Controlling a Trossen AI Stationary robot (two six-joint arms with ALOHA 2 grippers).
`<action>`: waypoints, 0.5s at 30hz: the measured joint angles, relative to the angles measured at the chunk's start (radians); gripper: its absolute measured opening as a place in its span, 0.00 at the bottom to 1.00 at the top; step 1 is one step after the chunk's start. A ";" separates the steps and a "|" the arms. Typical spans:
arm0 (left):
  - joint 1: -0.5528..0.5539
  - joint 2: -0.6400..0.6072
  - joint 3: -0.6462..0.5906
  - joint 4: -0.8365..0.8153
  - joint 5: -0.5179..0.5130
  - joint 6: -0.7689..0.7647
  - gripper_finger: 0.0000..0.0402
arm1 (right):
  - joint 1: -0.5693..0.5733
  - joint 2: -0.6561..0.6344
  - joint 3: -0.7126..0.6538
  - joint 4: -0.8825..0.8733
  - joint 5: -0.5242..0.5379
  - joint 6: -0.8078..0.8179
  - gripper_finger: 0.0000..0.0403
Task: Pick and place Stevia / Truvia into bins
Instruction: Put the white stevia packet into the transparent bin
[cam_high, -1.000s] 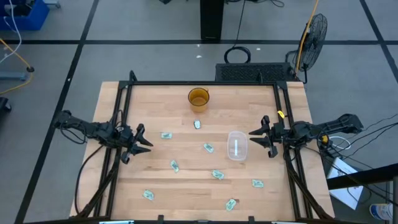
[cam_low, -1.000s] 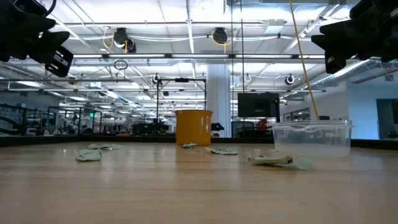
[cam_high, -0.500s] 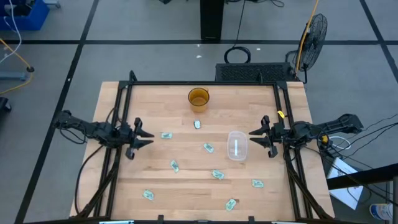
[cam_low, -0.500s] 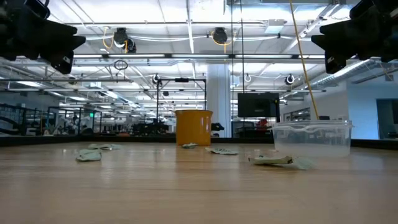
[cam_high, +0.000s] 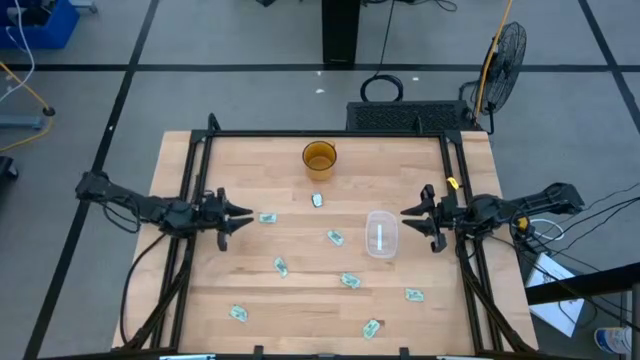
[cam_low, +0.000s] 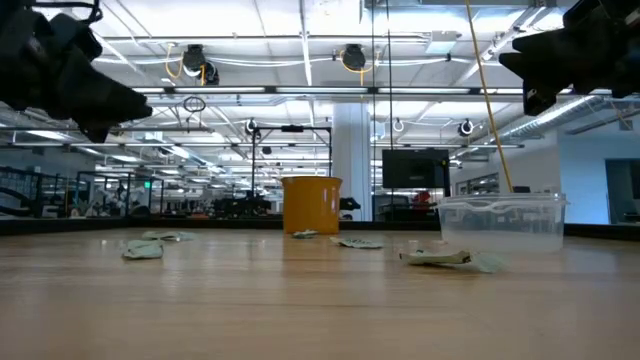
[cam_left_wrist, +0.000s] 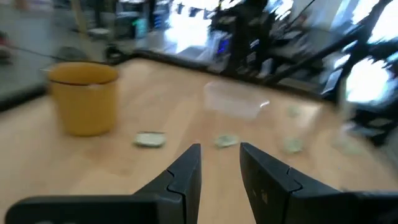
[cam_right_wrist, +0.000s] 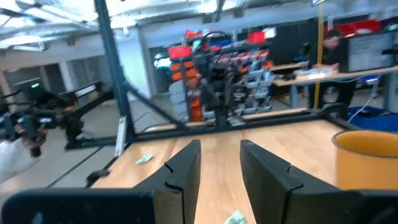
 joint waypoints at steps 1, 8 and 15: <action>0.000 0.030 0.035 -0.020 -0.030 0.021 0.29 | 0.000 0.000 0.000 0.009 0.001 0.005 0.26; 0.000 0.291 0.291 -0.251 -0.130 0.007 0.29 | 0.000 0.000 0.000 0.030 0.001 -0.002 0.26; 0.000 0.616 0.296 -0.223 -0.128 -0.248 0.29 | 0.000 0.006 0.000 0.030 0.032 -0.070 0.26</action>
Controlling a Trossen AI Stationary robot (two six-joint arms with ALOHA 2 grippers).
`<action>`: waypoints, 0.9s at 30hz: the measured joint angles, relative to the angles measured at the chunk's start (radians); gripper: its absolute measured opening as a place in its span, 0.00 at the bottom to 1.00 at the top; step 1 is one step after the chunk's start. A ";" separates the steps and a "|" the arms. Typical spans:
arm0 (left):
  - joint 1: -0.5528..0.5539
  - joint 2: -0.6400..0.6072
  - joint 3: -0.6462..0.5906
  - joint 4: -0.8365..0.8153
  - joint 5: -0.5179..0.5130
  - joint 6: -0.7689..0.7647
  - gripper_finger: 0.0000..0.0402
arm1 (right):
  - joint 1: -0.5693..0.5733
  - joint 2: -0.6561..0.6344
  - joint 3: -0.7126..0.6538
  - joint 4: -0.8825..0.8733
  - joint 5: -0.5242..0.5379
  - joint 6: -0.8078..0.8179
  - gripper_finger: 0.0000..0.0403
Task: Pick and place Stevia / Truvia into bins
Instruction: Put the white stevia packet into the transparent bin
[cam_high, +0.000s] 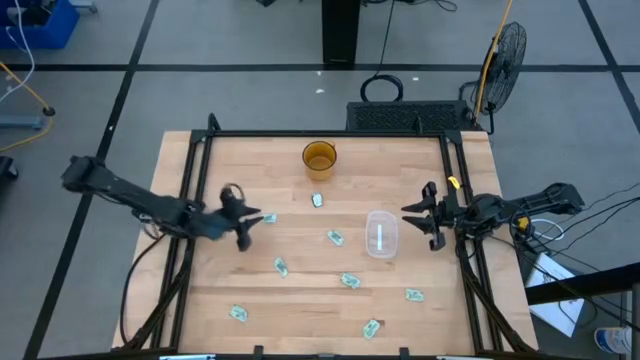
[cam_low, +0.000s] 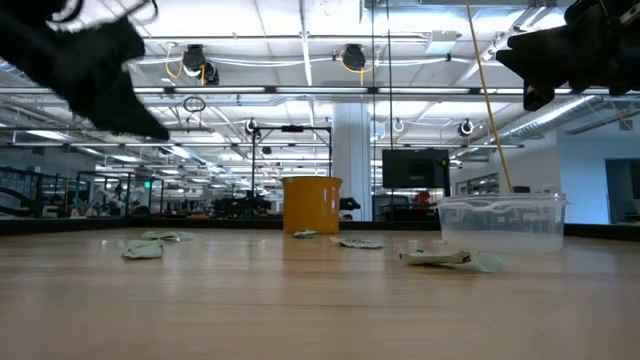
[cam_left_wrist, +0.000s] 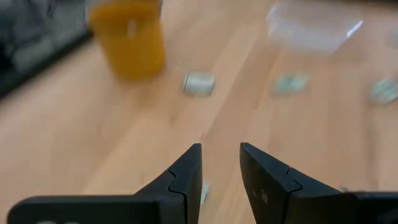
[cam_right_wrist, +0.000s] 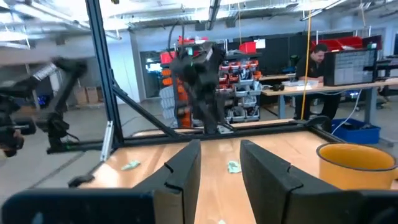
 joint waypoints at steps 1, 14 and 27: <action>0.000 0.050 -0.005 0.000 -0.001 -0.041 0.29 | 0.000 0.000 0.000 0.002 -0.001 -0.017 0.26; 0.006 0.452 -0.009 0.045 0.045 -0.275 0.29 | 0.000 0.001 0.000 0.001 -0.001 -0.129 0.26; 0.102 0.505 -0.008 0.108 0.045 -0.178 0.22 | 0.000 0.001 0.000 0.001 -0.001 -0.130 0.26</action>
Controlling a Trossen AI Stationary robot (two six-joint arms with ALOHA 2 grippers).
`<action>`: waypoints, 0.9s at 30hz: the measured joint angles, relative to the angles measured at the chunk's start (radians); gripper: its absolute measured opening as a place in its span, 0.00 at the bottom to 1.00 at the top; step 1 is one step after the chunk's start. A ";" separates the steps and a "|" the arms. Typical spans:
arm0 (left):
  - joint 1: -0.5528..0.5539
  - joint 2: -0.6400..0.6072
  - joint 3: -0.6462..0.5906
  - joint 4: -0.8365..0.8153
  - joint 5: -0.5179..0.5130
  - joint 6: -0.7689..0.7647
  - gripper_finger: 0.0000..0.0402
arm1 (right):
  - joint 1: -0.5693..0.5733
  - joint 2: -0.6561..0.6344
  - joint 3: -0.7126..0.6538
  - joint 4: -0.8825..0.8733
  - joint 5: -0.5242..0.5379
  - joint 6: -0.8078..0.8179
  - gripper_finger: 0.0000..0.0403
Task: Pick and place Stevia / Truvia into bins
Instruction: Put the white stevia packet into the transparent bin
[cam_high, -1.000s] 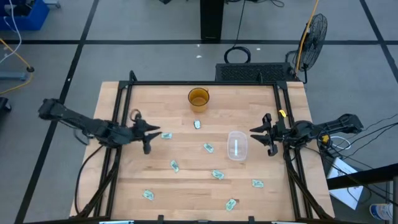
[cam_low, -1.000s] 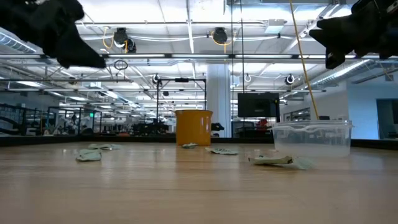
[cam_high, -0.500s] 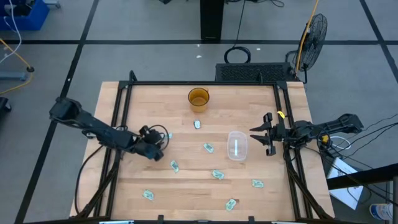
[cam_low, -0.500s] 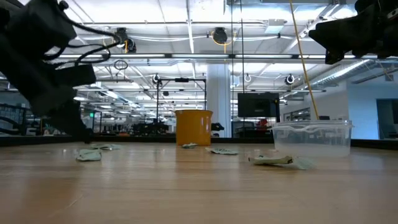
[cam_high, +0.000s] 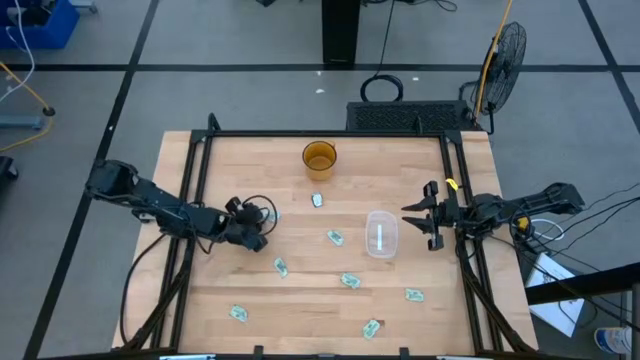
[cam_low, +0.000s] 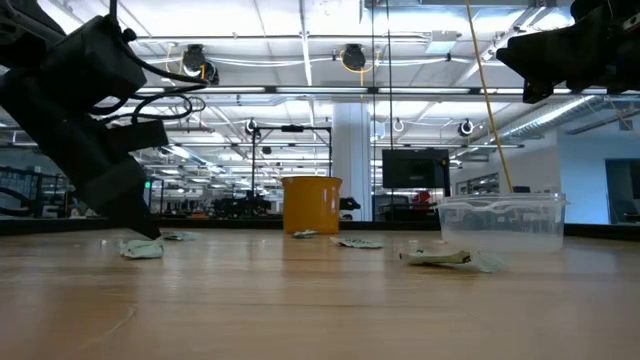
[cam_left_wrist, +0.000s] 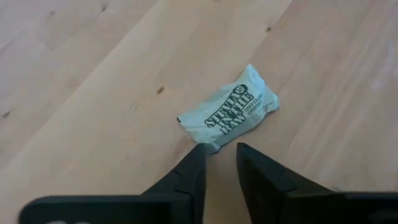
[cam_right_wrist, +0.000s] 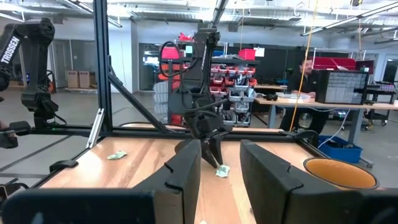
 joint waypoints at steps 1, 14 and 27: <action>0.006 0.001 0.000 0.009 0.001 0.015 0.18 | 0.000 0.000 0.000 0.000 0.000 0.000 0.26; 0.055 0.001 -0.001 0.058 0.065 0.111 0.01 | 0.000 0.000 0.000 0.000 0.000 0.000 0.26; 0.058 0.000 -0.001 0.062 0.056 0.206 0.22 | 0.000 0.000 0.000 0.000 0.000 -0.003 0.26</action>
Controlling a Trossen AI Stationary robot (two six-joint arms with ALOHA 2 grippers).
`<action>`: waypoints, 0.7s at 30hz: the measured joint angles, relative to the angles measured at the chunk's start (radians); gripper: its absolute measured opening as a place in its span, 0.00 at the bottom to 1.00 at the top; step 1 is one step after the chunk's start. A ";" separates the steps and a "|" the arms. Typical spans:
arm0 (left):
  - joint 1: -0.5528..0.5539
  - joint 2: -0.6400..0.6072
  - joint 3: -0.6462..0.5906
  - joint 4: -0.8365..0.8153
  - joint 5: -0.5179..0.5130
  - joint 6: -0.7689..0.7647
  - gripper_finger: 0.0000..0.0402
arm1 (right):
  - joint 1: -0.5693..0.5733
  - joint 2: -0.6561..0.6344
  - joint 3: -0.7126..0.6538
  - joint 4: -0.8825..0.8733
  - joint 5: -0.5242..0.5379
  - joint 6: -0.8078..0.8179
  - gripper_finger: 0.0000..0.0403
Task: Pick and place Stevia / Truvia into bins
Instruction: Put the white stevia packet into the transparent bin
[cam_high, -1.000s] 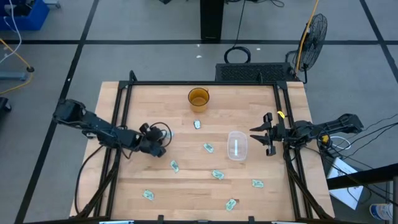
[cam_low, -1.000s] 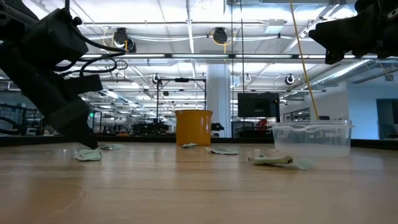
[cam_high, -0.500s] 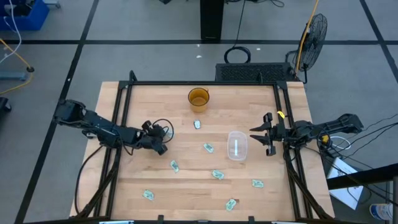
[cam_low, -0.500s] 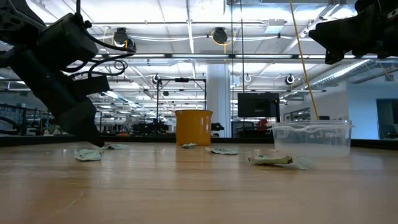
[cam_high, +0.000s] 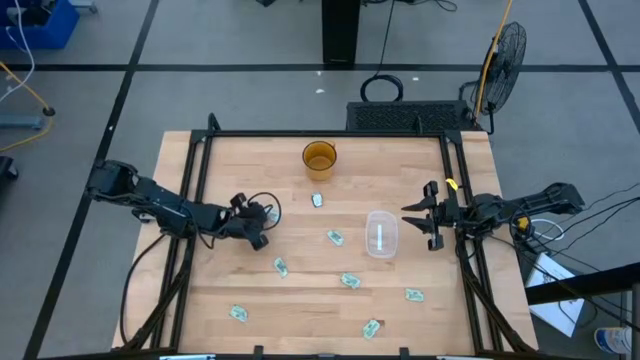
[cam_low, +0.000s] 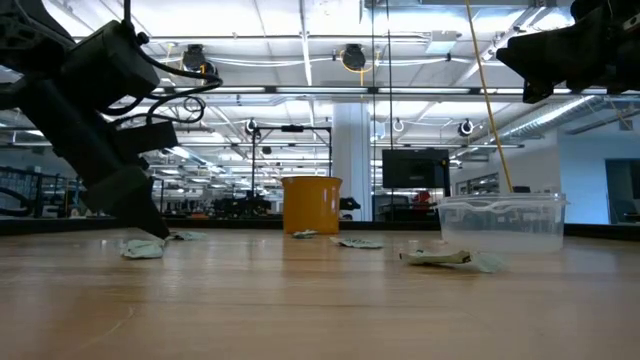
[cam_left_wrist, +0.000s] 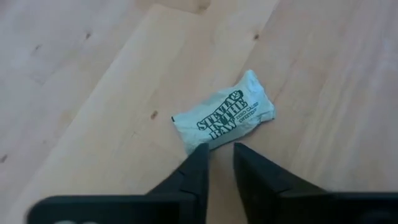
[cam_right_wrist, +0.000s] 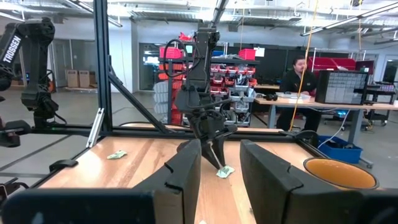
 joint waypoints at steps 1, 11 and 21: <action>0.000 0.000 0.000 0.000 -0.002 -0.002 0.26 | 0.000 0.000 0.000 0.000 0.000 0.000 0.26; 0.008 -0.001 0.000 0.004 -0.052 0.083 0.38 | 0.000 0.000 0.000 0.000 0.002 -0.002 0.26; 0.042 0.076 0.003 0.130 0.010 0.286 0.24 | 0.000 0.000 0.000 0.000 0.003 -0.004 0.26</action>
